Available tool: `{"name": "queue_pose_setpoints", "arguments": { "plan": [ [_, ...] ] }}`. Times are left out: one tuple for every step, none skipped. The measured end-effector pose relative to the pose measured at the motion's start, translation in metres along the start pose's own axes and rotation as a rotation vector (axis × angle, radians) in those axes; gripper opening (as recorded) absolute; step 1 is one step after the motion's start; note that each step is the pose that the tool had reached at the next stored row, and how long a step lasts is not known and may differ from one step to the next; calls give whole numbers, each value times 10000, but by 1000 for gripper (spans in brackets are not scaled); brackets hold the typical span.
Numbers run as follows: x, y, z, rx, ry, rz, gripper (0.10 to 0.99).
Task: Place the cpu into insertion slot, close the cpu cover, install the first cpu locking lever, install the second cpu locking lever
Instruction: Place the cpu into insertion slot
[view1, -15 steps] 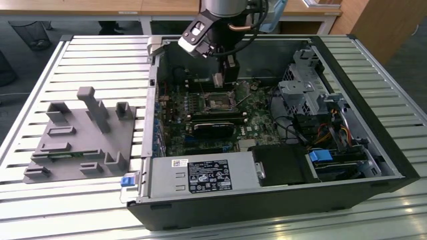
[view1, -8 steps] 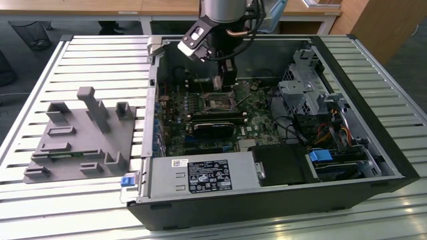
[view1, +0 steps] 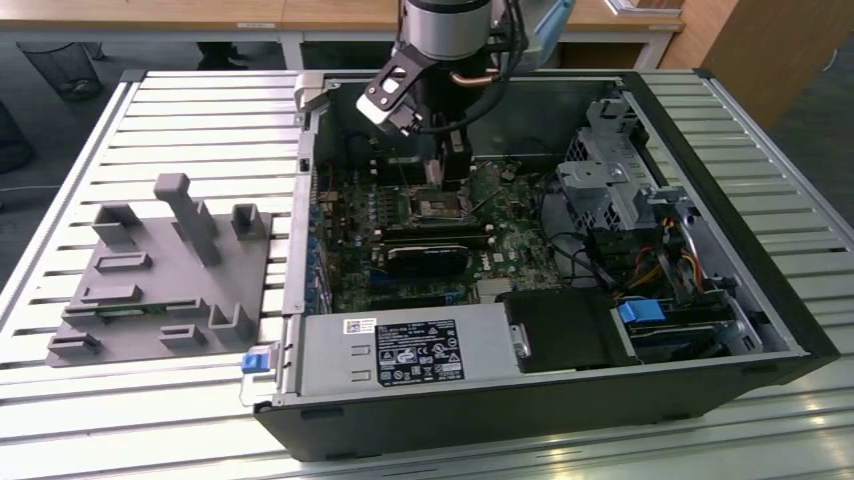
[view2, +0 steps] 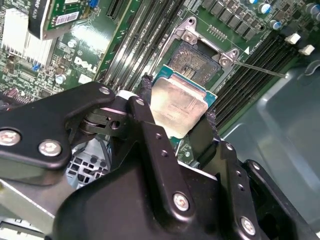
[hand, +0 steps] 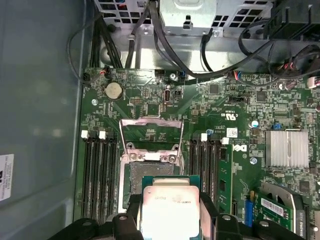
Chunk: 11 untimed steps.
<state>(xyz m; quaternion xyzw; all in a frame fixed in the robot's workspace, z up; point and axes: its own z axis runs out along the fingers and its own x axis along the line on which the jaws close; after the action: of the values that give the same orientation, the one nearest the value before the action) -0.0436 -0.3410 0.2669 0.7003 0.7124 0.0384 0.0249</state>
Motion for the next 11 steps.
{"name": "queue_pose_setpoints", "arguments": {
  "plan": [
    [0,-1,12,-1,1,0,541],
    [0,-2,26,-1,1,0,541],
    [0,-4,43,1,-2,0,541],
    [0,-6,60,1,-5,0,541],
    [0,-7,78,1,-5,0,541],
    [-1,-9,95,1,-5,0,541],
    [-1,-10,114,0,-4,0,541],
    [-1,-12,132,0,-4,-1,541],
    [0,-14,150,0,-3,0,541],
    [1,-18,168,0,-4,1,541],
    [4,-23,187,0,-7,2,541]
  ]
}}
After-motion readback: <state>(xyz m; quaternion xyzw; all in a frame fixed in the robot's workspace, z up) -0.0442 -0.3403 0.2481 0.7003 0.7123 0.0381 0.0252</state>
